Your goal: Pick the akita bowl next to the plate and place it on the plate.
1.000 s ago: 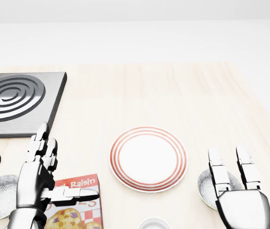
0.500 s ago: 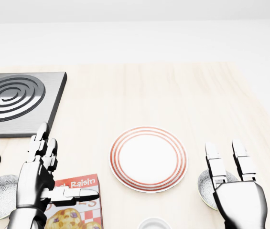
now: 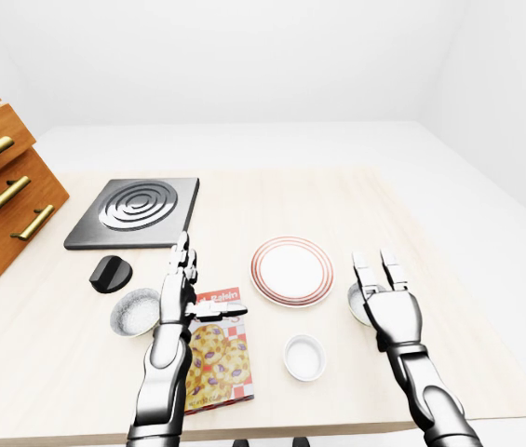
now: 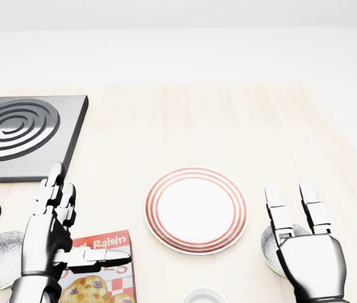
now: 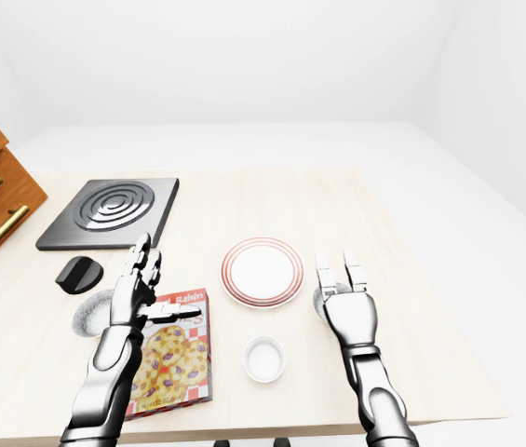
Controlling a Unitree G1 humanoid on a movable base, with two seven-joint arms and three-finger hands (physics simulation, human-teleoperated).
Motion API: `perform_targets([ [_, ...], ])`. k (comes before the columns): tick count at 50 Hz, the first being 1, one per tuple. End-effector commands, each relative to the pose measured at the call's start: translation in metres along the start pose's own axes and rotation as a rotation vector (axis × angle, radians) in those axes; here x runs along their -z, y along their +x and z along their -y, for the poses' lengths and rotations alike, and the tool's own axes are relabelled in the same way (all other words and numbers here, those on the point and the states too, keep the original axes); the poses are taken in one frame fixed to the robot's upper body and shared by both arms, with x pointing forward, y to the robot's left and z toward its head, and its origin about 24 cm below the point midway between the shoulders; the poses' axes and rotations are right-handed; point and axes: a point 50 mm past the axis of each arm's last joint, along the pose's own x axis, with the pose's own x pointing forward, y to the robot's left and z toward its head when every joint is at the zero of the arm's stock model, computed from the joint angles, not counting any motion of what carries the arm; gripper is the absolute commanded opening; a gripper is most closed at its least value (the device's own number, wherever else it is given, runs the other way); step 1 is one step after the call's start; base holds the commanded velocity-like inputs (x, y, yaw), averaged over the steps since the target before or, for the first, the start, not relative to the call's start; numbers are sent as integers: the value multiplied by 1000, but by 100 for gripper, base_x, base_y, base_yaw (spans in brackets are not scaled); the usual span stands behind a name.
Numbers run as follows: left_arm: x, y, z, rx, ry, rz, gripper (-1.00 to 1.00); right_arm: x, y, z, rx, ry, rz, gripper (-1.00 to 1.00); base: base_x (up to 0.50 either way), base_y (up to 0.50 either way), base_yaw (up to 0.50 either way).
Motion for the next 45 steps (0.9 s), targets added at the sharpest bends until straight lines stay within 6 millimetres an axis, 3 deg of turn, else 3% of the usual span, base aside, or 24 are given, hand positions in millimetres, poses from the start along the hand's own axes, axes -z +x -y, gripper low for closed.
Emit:
perform_targets([
  [1, 1, 0, 0, 0, 0, 1, 100, -8, -38, -39, -213, 41, -7, 100, 0, 0, 0],
  [20, 0, 0, 0, -2, 0, 2, 100, -9, -41, -56, -296, 52, -4, 100, 0, 0, 0],
  [21, -1, 0, 0, -1, 0, 2, 100, -9, -41, -58, -307, 52, -4, 7, 0, 0, 0],
  [23, -1, 0, 0, -1, 0, 2, 100, -9, -41, -59, -314, 51, -2, 7, 0, 0, 0],
  [24, 0, 0, 0, -2, 0, 1, 100, -10, -42, -62, -328, 49, 0, -100, 0, 0, 0],
  [45, 1, 0, 0, -3, 0, 2, 100, -9, -44, -65, -347, 70, -14, -100, 0, 0, 0],
])
